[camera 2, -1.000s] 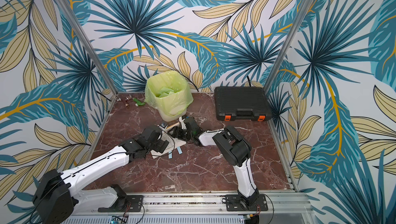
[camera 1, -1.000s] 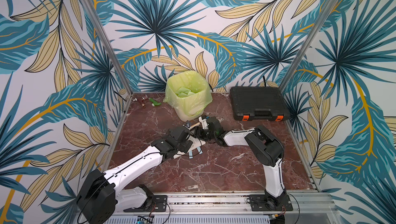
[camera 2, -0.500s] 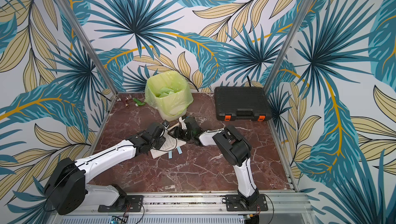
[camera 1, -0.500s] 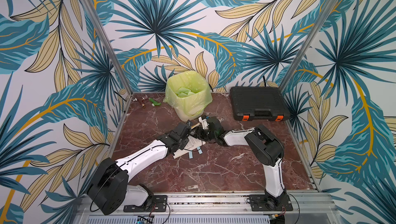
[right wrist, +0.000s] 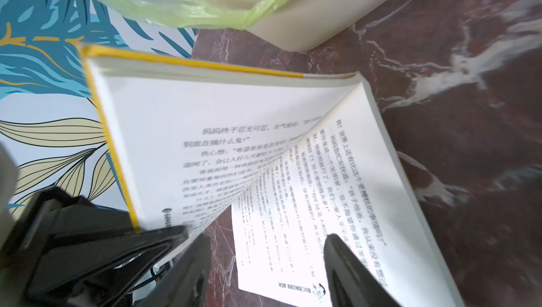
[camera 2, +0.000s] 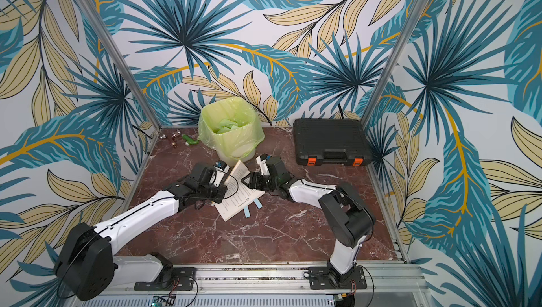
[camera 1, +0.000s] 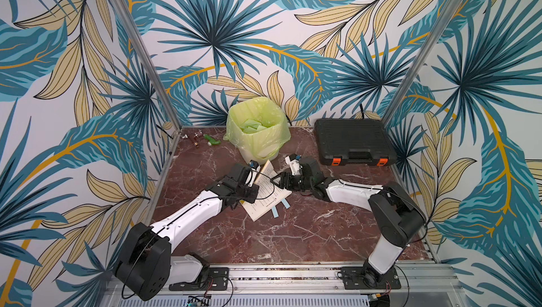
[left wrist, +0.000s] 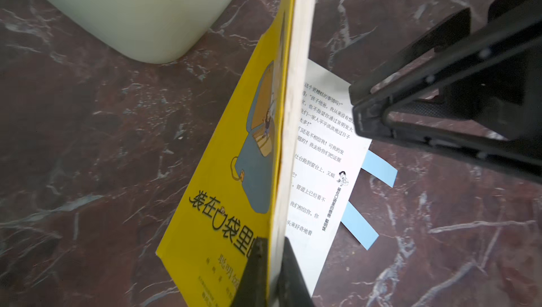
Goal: Peel off the used sticky note
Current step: Turn the page of the book at the center of the board.
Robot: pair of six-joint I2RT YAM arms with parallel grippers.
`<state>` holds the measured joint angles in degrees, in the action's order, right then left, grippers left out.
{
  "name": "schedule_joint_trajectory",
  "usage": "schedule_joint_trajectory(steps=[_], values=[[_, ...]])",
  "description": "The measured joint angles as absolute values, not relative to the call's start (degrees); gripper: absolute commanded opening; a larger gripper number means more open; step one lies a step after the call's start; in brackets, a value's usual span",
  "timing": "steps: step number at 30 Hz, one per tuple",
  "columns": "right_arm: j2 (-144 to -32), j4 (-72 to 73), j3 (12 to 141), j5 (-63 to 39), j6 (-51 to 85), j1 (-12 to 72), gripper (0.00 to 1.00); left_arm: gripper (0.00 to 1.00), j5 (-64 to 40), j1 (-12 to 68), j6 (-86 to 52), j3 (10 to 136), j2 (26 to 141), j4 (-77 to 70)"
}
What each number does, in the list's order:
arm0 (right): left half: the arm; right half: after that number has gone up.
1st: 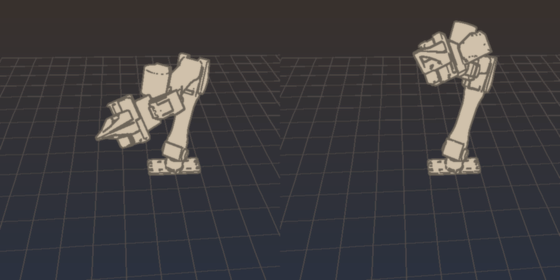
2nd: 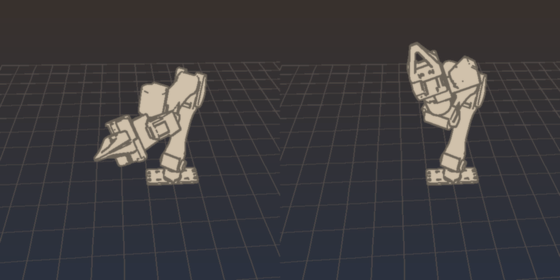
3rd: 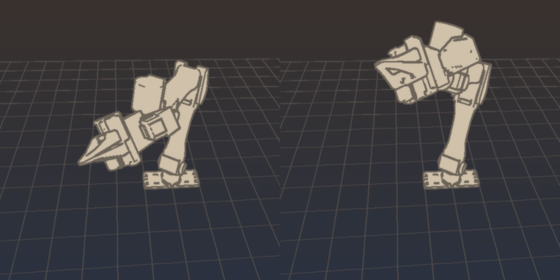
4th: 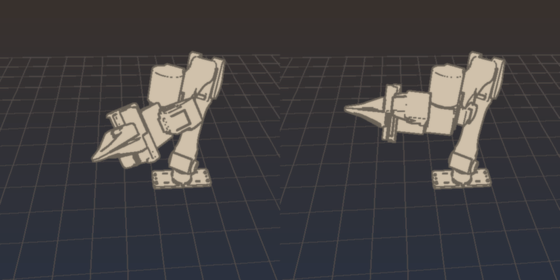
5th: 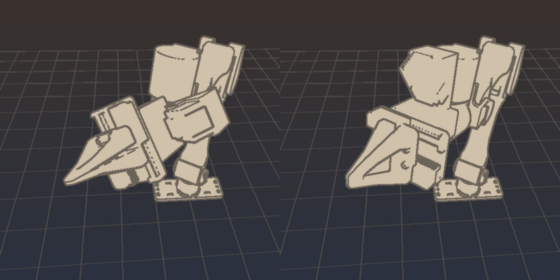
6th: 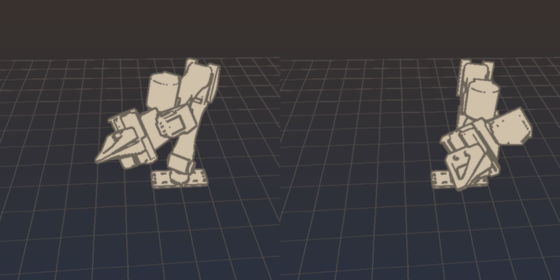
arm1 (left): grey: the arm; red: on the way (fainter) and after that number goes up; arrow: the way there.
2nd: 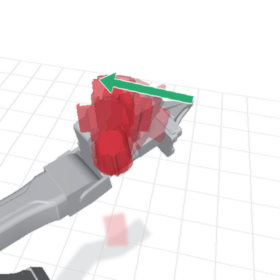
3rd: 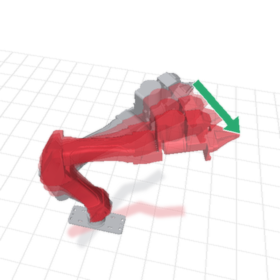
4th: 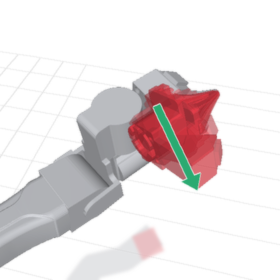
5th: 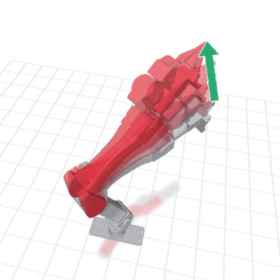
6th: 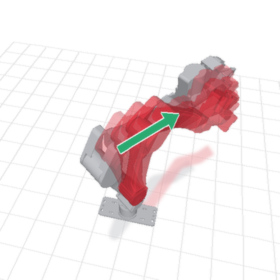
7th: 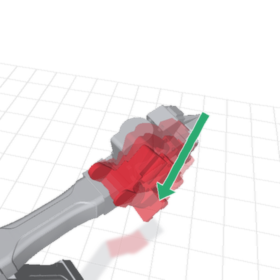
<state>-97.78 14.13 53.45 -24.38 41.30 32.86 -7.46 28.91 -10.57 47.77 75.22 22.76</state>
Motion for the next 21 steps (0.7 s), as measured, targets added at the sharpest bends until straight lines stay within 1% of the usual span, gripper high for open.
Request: schedule_joint_trajectory(steps=[4, 10, 15, 21], values=[[-91.2, 9.1, 49.4, -23.2, 38.5, 30.9, 0.64, 0.00, -12.4, 28.1, -19.6, 45.5, 75.2, 18.6], [-84.3, 1.8, 44.9, -22.8, 35.9, 28.6, 0.64, 0.00, -17.6, 26.5, -34.7, 40.9, 75.2, 9.9], [-80.2, -1.6, 43.1, -22.9, 35.1, 27.0, 0.64, 0.00, -21.8, 26.2, -45.3, 40.5, 76.1, 5.6], [-77.6, -4.6, 41.7, -23.3, 34.7, 25.5, 0.63, 0.01, -26.5, 25.8, -55.0, 40.9, 78.5, 1.3]])
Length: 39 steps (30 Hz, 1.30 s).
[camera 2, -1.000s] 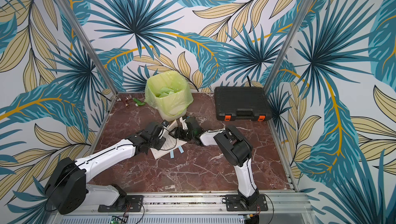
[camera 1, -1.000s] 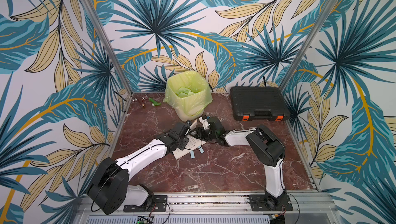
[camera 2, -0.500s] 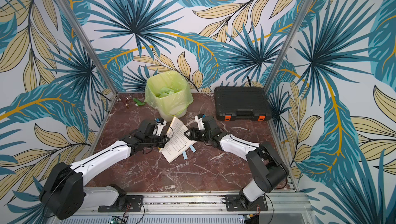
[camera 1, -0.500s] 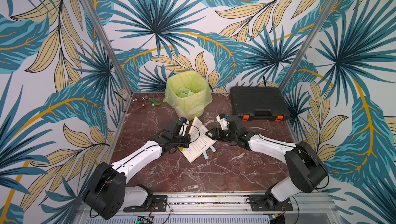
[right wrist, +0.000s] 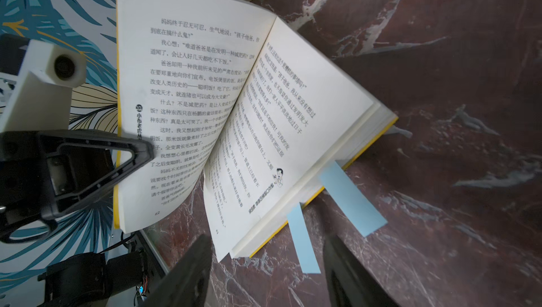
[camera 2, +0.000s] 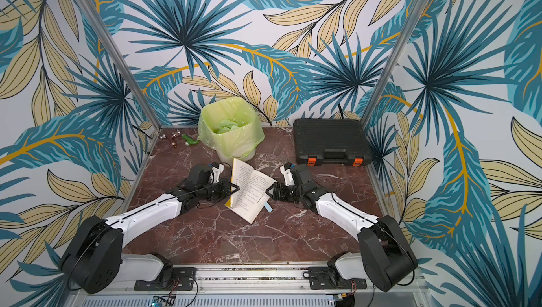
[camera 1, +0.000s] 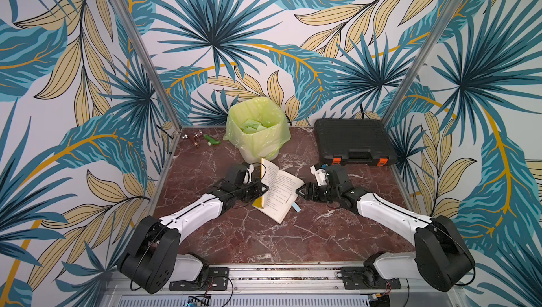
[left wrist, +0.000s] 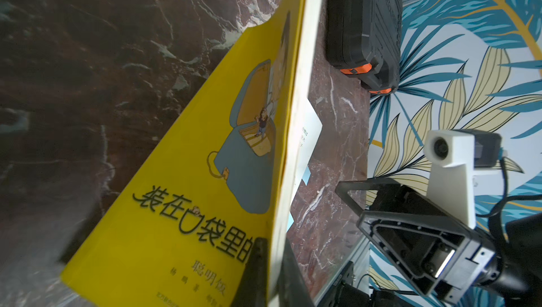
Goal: Peel off the used sticky note
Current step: Turn the page of the book at the center of the board.
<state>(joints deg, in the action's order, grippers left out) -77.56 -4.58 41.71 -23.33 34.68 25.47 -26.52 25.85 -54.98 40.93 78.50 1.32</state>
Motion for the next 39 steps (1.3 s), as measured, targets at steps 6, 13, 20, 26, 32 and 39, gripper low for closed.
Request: schedule_joint_trajectory(steps=[6, 13, 20, 26, 32, 39], values=[[-76.2, -6.7, 41.4, -24.8, 34.7, 23.2, 0.63, 0.02, -27.9, 24.5, -61.9, 40.9, 79.4, -0.6], [-76.2, -8.1, 41.4, -26.3, 34.7, 22.5, 0.64, 0.00, -29.4, 21.3, -60.9, 41.0, 80.4, -0.7], [-78.6, -4.0, 40.9, -28.0, 38.1, 22.5, 0.66, 0.00, -32.1, 19.0, -59.8, 40.2, 82.0, -2.9], [-85.8, 7.5, 38.5, -28.4, 47.6, 22.5, 0.63, 0.00, -34.1, 18.1, -59.5, 39.2, 82.8, -5.0], [-91.7, 16.9, 36.8, -28.5, 55.3, 22.5, 0.48, 0.00, -35.3, 17.2, -59.4, 38.6, 83.0, -6.0], [-92.2, 22.4, 36.6, -28.7, 58.6, 22.9, 0.21, 0.00, -35.9, 16.6, -59.4, 38.4, 83.0, -6.3]])
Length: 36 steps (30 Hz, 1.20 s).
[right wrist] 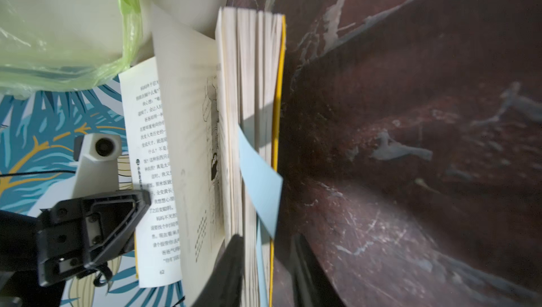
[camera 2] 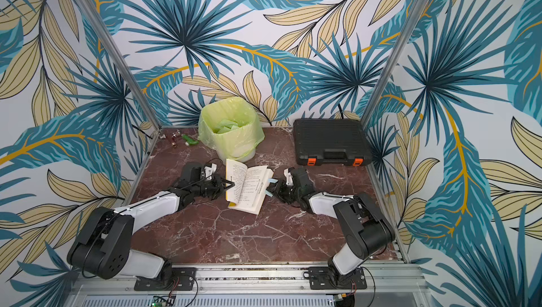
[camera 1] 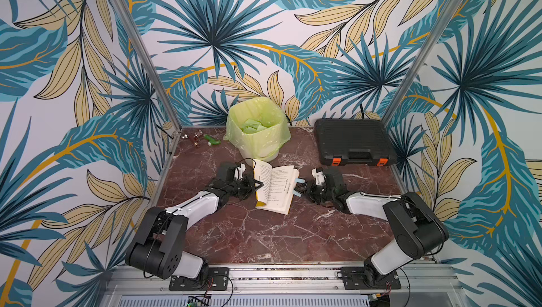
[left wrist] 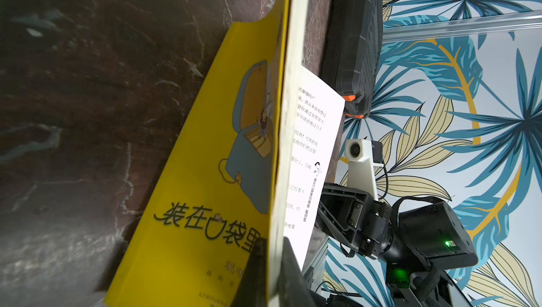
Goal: Peel off the used sticky note
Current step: Turn the page of the book at the center of the board.
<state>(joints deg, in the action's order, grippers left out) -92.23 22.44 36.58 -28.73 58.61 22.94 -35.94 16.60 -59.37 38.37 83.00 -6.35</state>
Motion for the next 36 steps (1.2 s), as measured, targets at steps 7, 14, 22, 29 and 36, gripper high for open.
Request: schedule_joint_trajectory(steps=[7, 14, 22, 29, 36], values=[[-92.2, 24.0, 36.6, -29.5, 59.2, 23.4, 0.11, 0.00, -36.5, 16.2, -59.4, 38.2, 83.2, -6.6], [-92.2, 23.5, 36.6, -29.9, 58.5, 24.4, 0.21, 0.00, -36.7, 15.8, -59.4, 37.8, 83.3, -7.1], [-92.0, 20.6, 36.7, -29.1, 56.4, 24.5, 0.38, 0.00, -37.1, 15.4, -59.4, 37.4, 83.3, -7.6], [-90.3, 18.2, 38.9, -27.4, 53.9, 22.0, 0.51, 0.00, -37.3, 14.9, -59.4, 36.8, 83.3, -8.4], [-92.9, 18.7, 43.6, -27.6, 53.3, 19.9, 0.41, 0.00, -37.6, 14.5, -59.4, 36.4, 83.3, -8.7]])
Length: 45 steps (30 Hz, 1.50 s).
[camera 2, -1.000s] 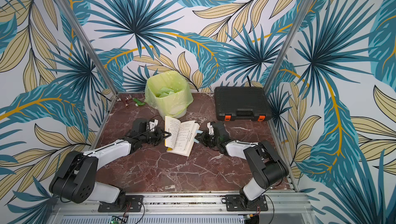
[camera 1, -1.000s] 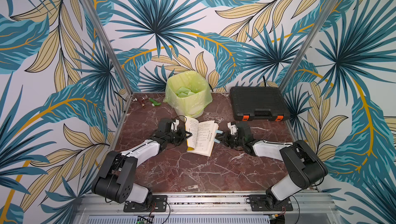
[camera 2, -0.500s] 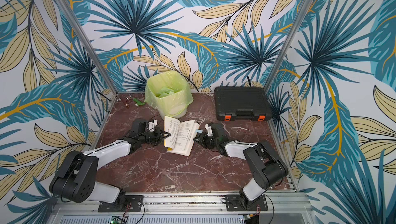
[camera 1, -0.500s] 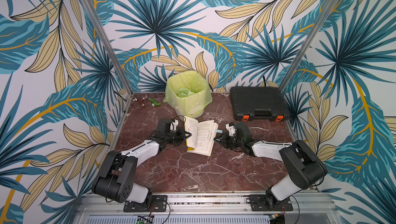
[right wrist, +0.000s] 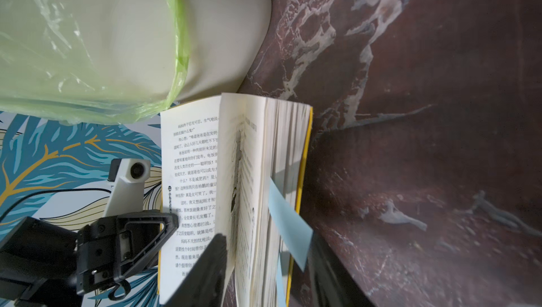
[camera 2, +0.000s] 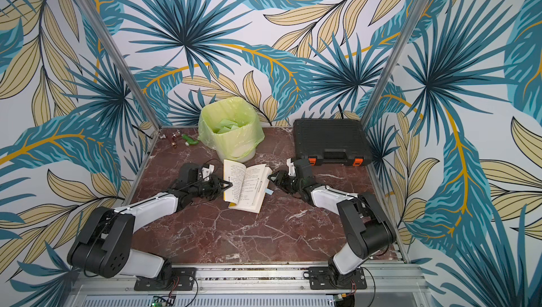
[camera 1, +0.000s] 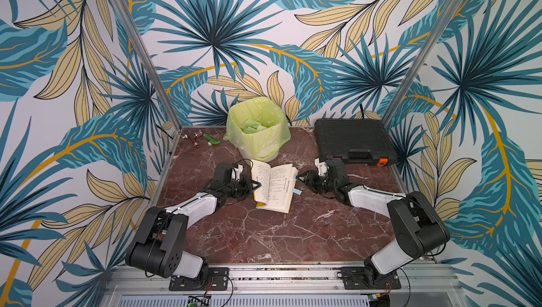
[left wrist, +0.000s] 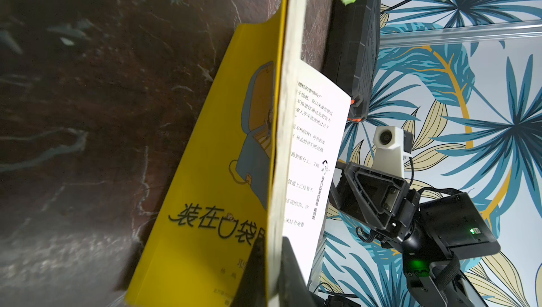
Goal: Peel off the used sticky note
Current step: Turn the page of the book at the center of the board.
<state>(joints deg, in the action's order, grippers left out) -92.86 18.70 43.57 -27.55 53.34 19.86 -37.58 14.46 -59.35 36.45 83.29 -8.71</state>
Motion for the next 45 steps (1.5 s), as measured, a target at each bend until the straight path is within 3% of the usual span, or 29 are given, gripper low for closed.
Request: schedule_joint_trajectory(steps=[11, 16, 21, 28, 45], values=[[-96.9, 19.4, 46.7, -28.6, 52.8, 19.8, 0.01, 0.00, -38.0, 14.1, -59.3, 35.9, 83.3, -9.6], [-96.8, 18.5, 48.4, -29.3, 51.7, 19.8, 0.00, 0.03, -38.0, 13.7, -58.4, 35.7, 83.3, -9.6], [-96.8, 14.9, 52.6, -31.6, 49.9, 20.2, 0.00, 0.16, -38.0, 12.9, -55.8, 35.5, 83.3, -9.2], [-97.7, 9.4, 60.7, -33.5, 48.2, 22.3, 0.00, 0.42, -35.3, 11.8, -50.1, 35.0, 84.0, -5.9], [-112.0, 5.9, 78.6, -34.8, 46.8, 30.1, 0.00, 0.95, -31.9, 11.5, -42.2, 33.6, 76.7, 1.1]])
